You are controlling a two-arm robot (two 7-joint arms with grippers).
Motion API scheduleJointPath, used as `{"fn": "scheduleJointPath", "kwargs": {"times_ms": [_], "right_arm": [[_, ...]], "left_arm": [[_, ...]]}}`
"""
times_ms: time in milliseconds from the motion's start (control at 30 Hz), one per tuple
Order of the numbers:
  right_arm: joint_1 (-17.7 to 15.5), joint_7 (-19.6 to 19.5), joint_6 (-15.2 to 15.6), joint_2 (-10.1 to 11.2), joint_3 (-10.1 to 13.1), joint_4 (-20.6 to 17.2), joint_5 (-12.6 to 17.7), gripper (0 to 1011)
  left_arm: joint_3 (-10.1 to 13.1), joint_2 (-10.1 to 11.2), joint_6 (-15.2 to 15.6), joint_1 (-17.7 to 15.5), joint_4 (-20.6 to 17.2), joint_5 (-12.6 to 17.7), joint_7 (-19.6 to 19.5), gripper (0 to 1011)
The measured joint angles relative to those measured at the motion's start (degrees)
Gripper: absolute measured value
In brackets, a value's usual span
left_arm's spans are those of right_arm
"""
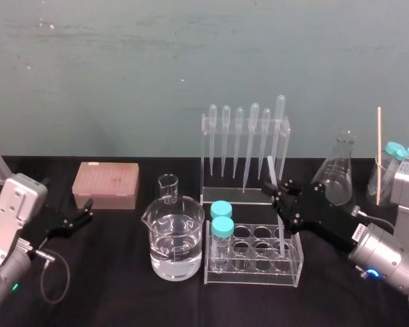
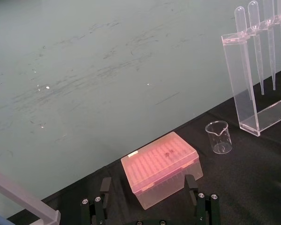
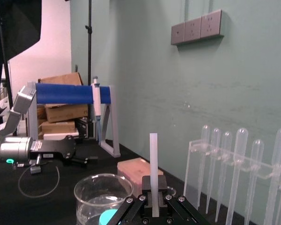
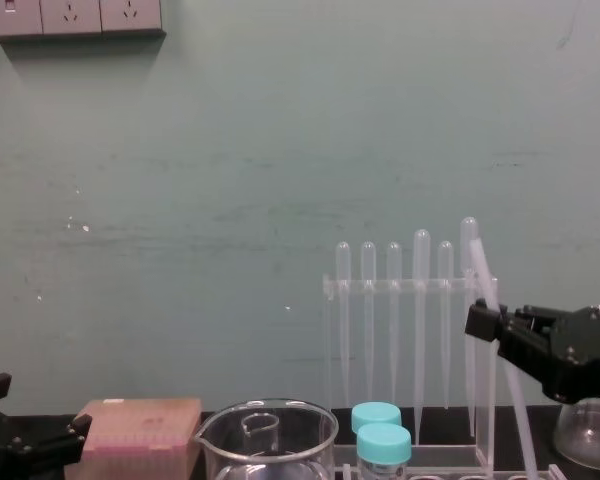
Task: Pick up the stirring rod with one hand, then place it down.
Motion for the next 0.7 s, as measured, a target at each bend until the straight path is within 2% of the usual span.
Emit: {"fn": "scheduleJointPath", "kwargs": {"times_ms": [467, 700], "right_arm": [[2.6, 1.6, 2.0, -0.5, -2.4, 5.1, -0.5, 67], [3.7, 1.9, 3.0, -0.7, -3.5, 6.4, -1.1, 67]], "left_arm": [[0.0, 0.0, 0.0, 0.0, 0.0, 0.0, 0.0, 1000], [0.0, 0.0, 0.0, 0.0, 0.0, 0.0, 0.0, 1000]]}}
